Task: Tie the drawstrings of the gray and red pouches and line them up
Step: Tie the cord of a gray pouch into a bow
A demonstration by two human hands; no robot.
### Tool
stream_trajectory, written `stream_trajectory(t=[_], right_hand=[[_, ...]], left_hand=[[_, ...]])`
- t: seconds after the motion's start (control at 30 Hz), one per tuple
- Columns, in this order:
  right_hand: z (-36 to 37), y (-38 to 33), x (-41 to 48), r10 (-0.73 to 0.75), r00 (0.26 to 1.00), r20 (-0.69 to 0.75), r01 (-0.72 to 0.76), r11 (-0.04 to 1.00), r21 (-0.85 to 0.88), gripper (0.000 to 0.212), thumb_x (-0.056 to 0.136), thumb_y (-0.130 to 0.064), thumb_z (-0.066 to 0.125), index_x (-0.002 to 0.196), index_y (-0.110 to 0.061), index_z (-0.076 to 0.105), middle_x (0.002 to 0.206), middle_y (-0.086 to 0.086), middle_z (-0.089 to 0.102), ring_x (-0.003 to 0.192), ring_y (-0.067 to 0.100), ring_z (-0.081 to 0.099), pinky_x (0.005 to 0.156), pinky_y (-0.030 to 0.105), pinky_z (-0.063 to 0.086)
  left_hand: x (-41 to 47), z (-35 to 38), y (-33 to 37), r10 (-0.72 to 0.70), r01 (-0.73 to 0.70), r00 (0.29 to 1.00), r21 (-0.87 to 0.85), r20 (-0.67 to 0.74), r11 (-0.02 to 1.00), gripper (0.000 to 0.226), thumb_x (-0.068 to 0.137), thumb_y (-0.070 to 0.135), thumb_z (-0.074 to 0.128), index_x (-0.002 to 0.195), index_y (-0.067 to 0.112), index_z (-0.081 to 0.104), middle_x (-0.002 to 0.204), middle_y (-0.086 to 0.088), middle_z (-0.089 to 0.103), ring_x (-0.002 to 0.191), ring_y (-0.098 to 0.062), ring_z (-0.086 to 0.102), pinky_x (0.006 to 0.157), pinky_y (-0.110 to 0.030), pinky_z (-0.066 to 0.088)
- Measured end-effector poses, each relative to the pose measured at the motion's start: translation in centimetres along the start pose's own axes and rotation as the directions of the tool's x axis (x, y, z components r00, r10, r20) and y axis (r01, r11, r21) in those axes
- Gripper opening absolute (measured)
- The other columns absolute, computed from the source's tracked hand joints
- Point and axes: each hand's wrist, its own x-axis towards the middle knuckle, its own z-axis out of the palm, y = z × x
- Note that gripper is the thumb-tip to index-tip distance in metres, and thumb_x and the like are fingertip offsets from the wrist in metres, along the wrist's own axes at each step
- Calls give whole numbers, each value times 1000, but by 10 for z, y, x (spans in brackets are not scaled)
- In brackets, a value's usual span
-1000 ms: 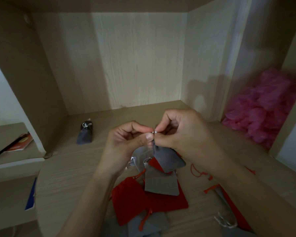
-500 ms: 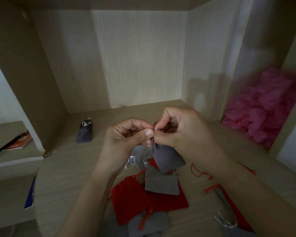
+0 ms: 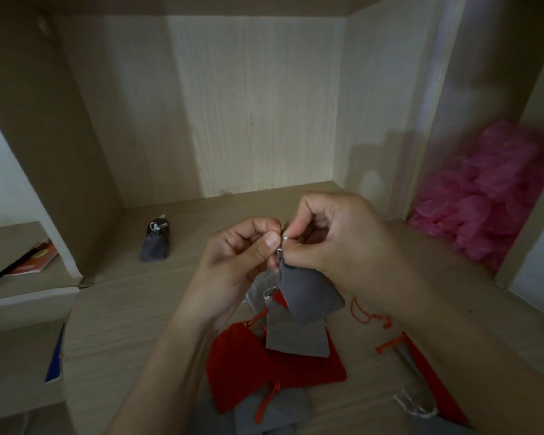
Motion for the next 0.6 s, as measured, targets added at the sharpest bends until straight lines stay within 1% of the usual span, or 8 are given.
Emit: stream_trajectory(t=[0.1,0.17,0.33,0.4,0.47,0.53,0.57,0.6], right_hand=[[5,0,-3,-74,996,-55,63,983,-172,18,67,-8,75,65,-19,61,62,-6,64,62,10,62,50,13,43],[7,-1,-4,-121,990,-68,103,968,-229,14,69,-6,74,69,-14,63,62,-7,62,67,9,61,52,13,44],[6,-1,-2,-152,987,-45,135,955,-266,12,70,0,73,74,-10,67,60,-12,56,73,3,59,55,3,40],[5,-2,-2,-167,985,-28,154,950,-273,11,71,-1,73,74,-10,68,59,-17,53,72,-1,58,56,1,39],[1,-1,-1,-154,988,0,150,960,-236,11,73,-2,73,75,-11,70,61,-17,58,69,0,61,57,5,43],[-4,-1,0,-103,994,44,108,987,-119,10,77,-3,72,77,-13,71,66,-9,67,68,4,65,61,13,49],[-6,-1,1,-87,993,74,91,994,-54,9,79,-5,71,78,-14,71,69,-7,69,68,5,67,63,15,50],[-8,-1,1,-79,992,97,80,997,-7,10,81,-6,70,79,-15,71,70,-7,71,70,5,67,65,14,49]], left_hand=[[0,-1,2,-6,7,1000,29,-9,1000,13,81,10,52,80,9,66,56,0,53,53,-5,50,57,-15,46],[0,-2,2,-3,3,1000,32,-6,999,12,82,10,51,85,2,60,57,0,52,55,-6,50,58,-16,46],[1,-1,0,-6,6,1000,19,6,1000,12,84,11,50,86,1,57,59,2,52,57,-5,51,59,-15,46],[1,-2,1,-13,13,1000,3,8,1000,13,84,11,50,86,1,57,59,0,52,59,-7,51,60,-16,46],[1,-2,1,-29,29,1000,-37,-4,999,12,83,11,51,85,1,57,59,0,53,57,-7,51,58,-16,47],[1,-1,1,-44,42,999,-82,-20,996,7,82,8,53,83,1,57,58,-1,54,54,-5,51,57,-15,47],[1,-1,1,-49,46,998,-96,-29,994,2,82,4,58,81,2,58,59,-1,55,53,-5,52,56,-15,47],[1,0,1,-55,50,997,-111,-46,993,5,80,2,64,80,4,60,59,-1,56,52,-5,52,55,-15,47]])
